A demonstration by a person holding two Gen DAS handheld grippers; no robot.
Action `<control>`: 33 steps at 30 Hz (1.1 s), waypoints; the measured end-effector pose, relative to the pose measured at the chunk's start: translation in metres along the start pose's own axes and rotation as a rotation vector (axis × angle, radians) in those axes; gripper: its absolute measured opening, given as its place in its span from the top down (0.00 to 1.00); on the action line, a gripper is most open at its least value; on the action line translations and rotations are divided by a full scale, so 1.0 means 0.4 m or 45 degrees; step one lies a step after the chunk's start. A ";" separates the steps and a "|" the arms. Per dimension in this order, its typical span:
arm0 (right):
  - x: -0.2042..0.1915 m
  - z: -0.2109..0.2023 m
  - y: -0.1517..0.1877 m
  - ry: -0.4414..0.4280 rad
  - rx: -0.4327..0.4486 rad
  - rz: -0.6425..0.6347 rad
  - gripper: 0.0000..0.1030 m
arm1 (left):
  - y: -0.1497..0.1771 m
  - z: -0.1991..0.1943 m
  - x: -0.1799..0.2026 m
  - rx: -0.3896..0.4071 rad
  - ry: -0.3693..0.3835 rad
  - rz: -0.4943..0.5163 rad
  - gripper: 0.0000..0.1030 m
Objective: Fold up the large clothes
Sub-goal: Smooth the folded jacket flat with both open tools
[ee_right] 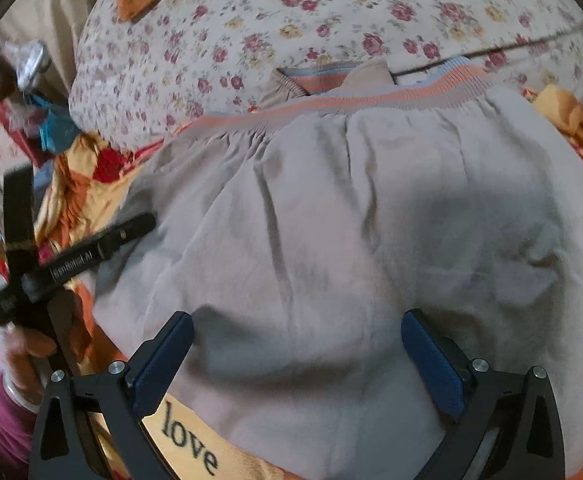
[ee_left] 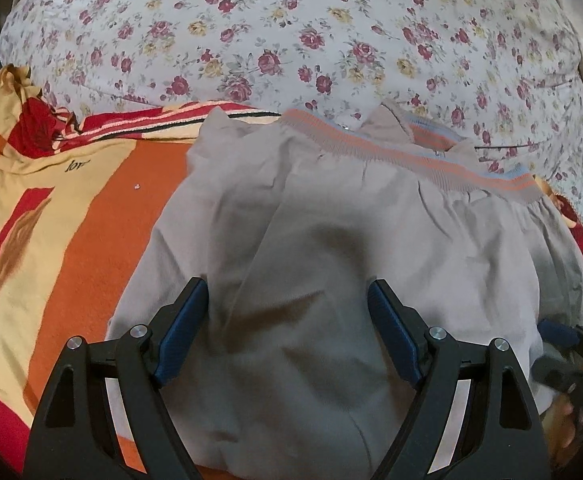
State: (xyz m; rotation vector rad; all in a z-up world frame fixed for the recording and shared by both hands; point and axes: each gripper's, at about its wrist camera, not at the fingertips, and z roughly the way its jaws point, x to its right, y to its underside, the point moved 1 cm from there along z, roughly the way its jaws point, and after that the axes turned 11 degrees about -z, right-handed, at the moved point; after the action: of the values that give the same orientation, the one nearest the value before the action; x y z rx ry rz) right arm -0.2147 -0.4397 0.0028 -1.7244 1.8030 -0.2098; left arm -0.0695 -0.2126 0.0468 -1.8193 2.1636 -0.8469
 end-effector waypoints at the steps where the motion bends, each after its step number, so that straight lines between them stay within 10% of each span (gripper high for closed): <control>1: 0.007 -0.002 -0.001 -0.020 0.009 0.030 0.00 | 0.000 0.000 0.000 -0.002 0.002 0.000 0.20; 16: -0.013 -0.008 0.006 0.017 0.032 -0.045 0.00 | 0.001 -0.007 0.000 -0.006 0.006 -0.010 0.20; 24: -0.058 -0.100 -0.062 0.127 0.184 -0.128 0.19 | -0.014 -0.030 -0.006 0.025 -0.024 -0.003 0.20; 33: -0.032 0.091 -0.138 0.353 -0.016 -0.136 0.20 | -0.029 -0.032 -0.006 0.049 -0.050 0.036 0.20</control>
State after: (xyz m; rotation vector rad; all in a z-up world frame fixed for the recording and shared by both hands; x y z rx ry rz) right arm -0.1492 -0.4241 0.0069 -1.8775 1.9080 -0.5049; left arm -0.0654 -0.2073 0.0628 -1.7684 2.1288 -0.8337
